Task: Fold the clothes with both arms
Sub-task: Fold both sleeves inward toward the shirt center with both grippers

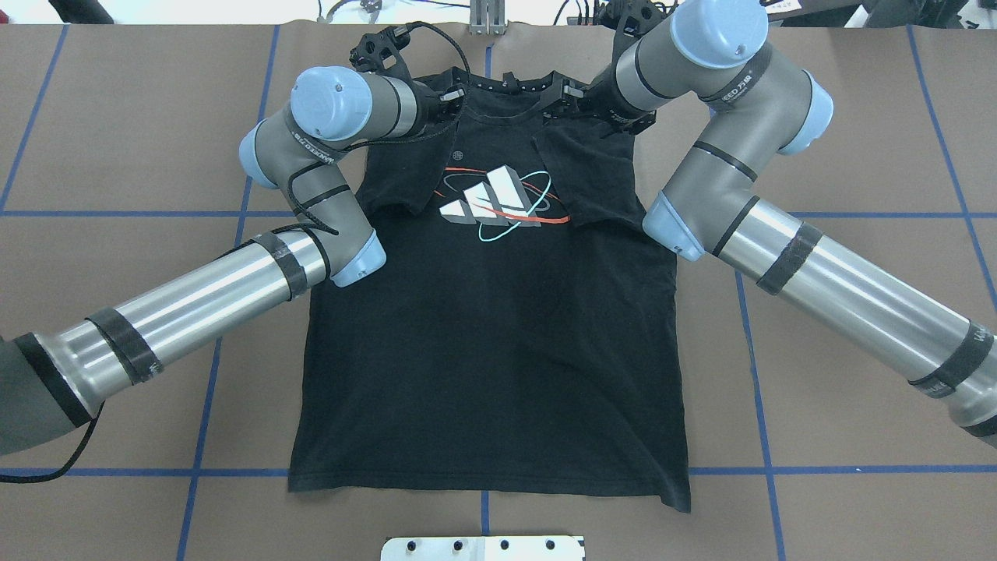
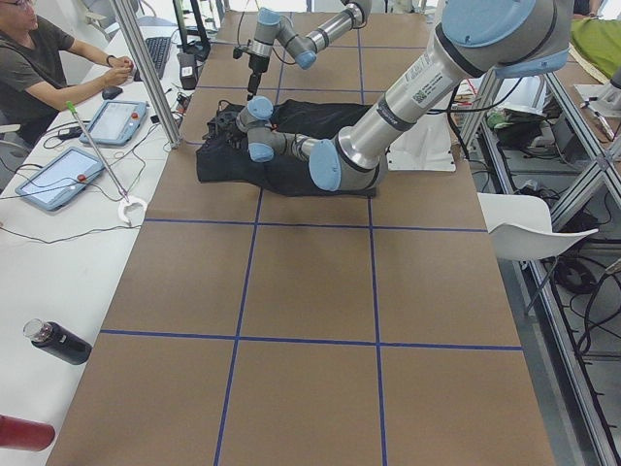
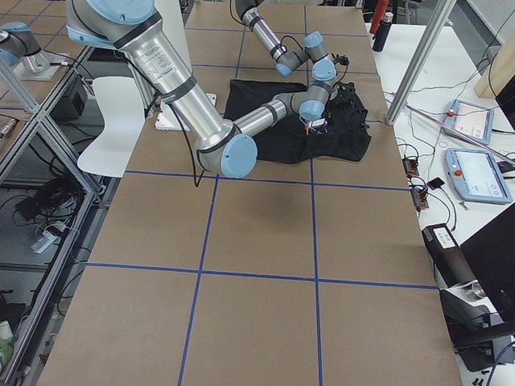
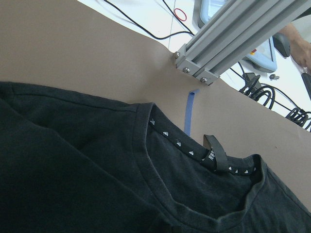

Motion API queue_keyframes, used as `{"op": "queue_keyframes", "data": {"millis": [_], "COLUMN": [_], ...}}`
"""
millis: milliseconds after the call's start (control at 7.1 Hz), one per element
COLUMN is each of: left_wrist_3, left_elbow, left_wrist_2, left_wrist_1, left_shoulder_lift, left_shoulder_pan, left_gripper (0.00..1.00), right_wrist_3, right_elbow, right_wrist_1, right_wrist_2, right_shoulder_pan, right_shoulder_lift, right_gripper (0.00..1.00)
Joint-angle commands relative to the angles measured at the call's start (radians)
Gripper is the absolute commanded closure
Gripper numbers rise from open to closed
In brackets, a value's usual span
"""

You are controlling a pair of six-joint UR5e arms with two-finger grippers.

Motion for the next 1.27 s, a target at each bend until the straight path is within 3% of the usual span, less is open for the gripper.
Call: {"op": "queue_keyframes", "data": {"millis": [0, 141, 282, 563, 985, 1126], "left_wrist_3": [0.002, -0.001, 0.002, 0.0, 0.0, 0.0], "left_elbow": [-0.005, -0.044, -0.156, -0.445, -0.915, -0.977], "left_wrist_2": [-0.003, -0.009, -0.026, -0.165, -0.225, -0.224], "left_wrist_1": [-0.014, -0.015, -0.014, 0.024, 0.259, 0.25], "left_shoulder_lift": [0.003, 0.01, 0.088, 0.299, 0.615, 0.694], "left_shoulder_pan": [-0.001, -0.003, -0.004, -0.01, -0.01, -0.009], "left_gripper": [0.01, 0.01, 0.01, 0.01, 0.01, 0.01], "right_wrist_3": [0.003, 0.009, 0.029, 0.035, 0.216, 0.233], "right_elbow": [0.0, 0.002, 0.024, 0.22, 0.461, 0.535], "right_wrist_1": [-0.001, 0.0, -0.003, -0.012, -0.015, -0.015], "right_wrist_2": [0.0, 0.019, 0.041, 0.116, 0.186, 0.179], "right_shoulder_pan": [-0.001, 0.0, 0.002, 0.003, -0.014, -0.05], "right_shoulder_lift": [-0.001, -0.002, -0.01, -0.198, -0.427, -0.509], "right_gripper": [0.0, 0.0, 0.0, 0.0, 0.0, 0.0]}}
